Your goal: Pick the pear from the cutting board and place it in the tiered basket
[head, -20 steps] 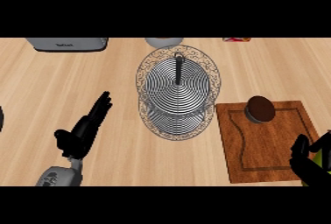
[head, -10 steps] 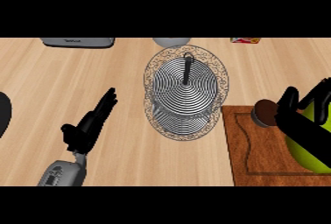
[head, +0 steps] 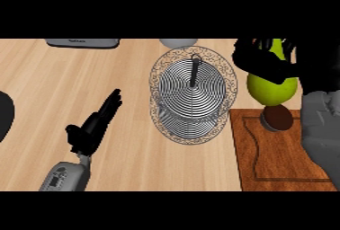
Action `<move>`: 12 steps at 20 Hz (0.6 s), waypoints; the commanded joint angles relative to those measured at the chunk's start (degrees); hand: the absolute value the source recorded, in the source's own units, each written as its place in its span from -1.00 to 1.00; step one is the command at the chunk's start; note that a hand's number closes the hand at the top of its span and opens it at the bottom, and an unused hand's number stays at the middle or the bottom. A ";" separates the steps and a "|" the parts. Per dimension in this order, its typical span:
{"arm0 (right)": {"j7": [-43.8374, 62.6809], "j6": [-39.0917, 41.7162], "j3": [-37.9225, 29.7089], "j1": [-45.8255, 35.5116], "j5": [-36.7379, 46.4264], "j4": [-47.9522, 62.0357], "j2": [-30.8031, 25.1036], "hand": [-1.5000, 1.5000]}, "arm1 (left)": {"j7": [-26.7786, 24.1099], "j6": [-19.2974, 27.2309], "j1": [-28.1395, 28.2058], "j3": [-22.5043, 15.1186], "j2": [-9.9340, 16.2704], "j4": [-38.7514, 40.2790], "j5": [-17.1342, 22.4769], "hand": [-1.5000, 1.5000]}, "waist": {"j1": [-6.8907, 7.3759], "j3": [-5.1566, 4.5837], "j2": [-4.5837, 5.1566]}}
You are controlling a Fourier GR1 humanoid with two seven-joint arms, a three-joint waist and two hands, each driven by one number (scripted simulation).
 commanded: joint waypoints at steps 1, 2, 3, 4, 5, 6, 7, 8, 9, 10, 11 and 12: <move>7.13 0.81 1.86 -8.14 1.73 13.37 7.61 1.00 | -0.39 0.36 -0.67 -0.47 -0.74 0.01 -0.72 0.00 | -0.17 0.14 0.14; 9.09 0.99 0.59 -12.33 2.26 14.89 9.43 1.00 | -0.89 0.82 0.04 0.67 -0.26 -0.06 -0.43 0.00 | -0.25 0.13 -0.05; 8.14 0.55 0.78 -11.91 2.68 16.60 10.92 1.00 | -0.61 1.94 1.57 -1.47 -1.98 -1.09 -1.75 0.00 | -0.66 0.19 -0.15; 5.63 -1.52 1.37 -12.34 4.40 21.38 12.93 1.00 | -2.15 -0.99 2.20 0.29 0.32 -0.14 0.06 0.00 | -0.17 0.17 0.11; 3.03 -2.19 0.12 -13.00 4.91 25.00 13.20 1.00 | 1.56 -0.53 3.20 -0.97 -0.46 -4.19 0.41 0.00 | 0.00 0.24 -0.01; 2.79 -2.60 -0.68 -15.68 5.26 27.50 15.27 1.00 | -0.28 0.70 1.15 0.04 -0.65 -0.62 -0.78 0.00 | -0.70 0.22 0.10; 0.55 -3.56 -2.48 -17.54 5.07 31.00 16.15 1.00 | -0.22 2.05 0.78 -1.11 -2.10 -0.32 -2.02 0.00 | -0.69 0.23 0.18; 2.14 -4.56 -1.01 -15.70 6.23 29.46 19.02 1.00 | 0.35 -0.58 -0.15 2.20 1.01 0.18 0.53 0.00 | -1.36 0.25 -0.03; 0.35 -3.10 -2.85 -17.72 5.56 30.87 18.91 1.00 | -1.68 0.01 -0.32 1.70 0.02 2.86 -0.78 0.00 | -1.86 0.25 -0.05; -2.04 -6.52 -3.79 -14.15 5.86 30.56 19.57 1.00 | 2.55 -0.50 1.01 1.14 0.51 -3.67 0.59 0.00 | -1.61 0.32 -0.21; -2.70 -8.05 -3.58 -16.82 6.40 36.39 23.22 1.00 | -1.11 -0.16 0.39 1.45 -0.39 1.05 -0.16 0.00 | -1.13 0.25 0.18; -2.18 -6.95 -5.45 -18.36 5.56 35.12 23.52 1.00 | -0.85 -0.26 2.02 1.02 -0.68 -0.41 -0.03 0.00 | -1.53 0.28 -0.10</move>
